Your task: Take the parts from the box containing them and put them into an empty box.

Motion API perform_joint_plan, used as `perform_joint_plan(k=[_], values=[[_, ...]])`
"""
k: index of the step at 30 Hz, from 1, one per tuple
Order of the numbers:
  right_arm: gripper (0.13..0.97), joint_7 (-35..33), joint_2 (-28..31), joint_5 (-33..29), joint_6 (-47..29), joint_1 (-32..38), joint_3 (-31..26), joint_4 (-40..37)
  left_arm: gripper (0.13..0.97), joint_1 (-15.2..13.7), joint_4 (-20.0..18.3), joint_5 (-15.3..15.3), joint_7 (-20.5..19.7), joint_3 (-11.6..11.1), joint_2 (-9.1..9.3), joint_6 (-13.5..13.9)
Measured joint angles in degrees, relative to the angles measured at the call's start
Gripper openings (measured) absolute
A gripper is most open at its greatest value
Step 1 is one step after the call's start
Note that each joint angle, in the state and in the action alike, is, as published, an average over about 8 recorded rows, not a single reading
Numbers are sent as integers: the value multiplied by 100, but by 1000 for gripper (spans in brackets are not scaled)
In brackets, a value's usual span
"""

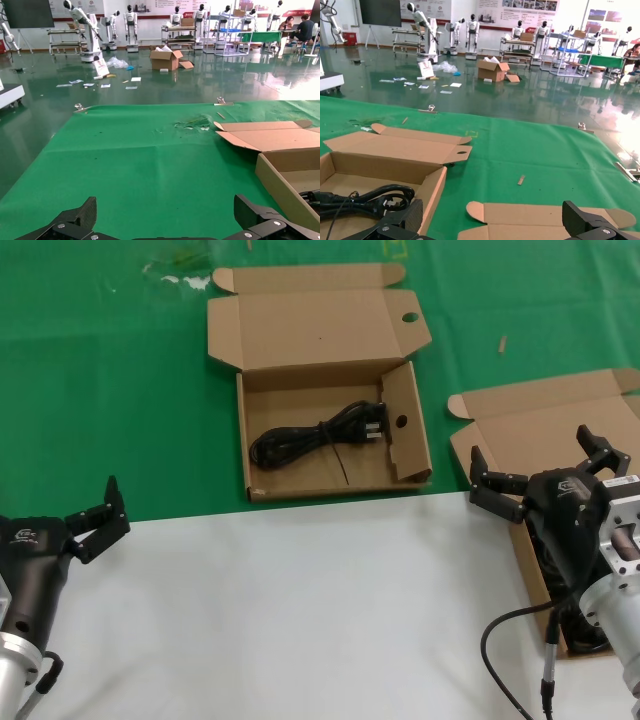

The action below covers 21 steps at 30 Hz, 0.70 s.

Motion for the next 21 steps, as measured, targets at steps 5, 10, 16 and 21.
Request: perform_joint_plan(k=[5, 10, 16, 21], values=[[966, 0, 0, 0, 0, 0, 0, 0, 966, 0, 0, 0, 0, 0, 0, 0], [966, 0, 0, 0, 0, 0, 0, 0, 966, 0, 0, 0, 0, 0, 0, 0], [966, 0, 0, 0, 0, 0, 0, 0, 966, 0, 0, 0, 0, 0, 0, 0], [966, 0, 0, 0, 0, 0, 0, 0, 966, 0, 0, 0, 0, 0, 0, 0]])
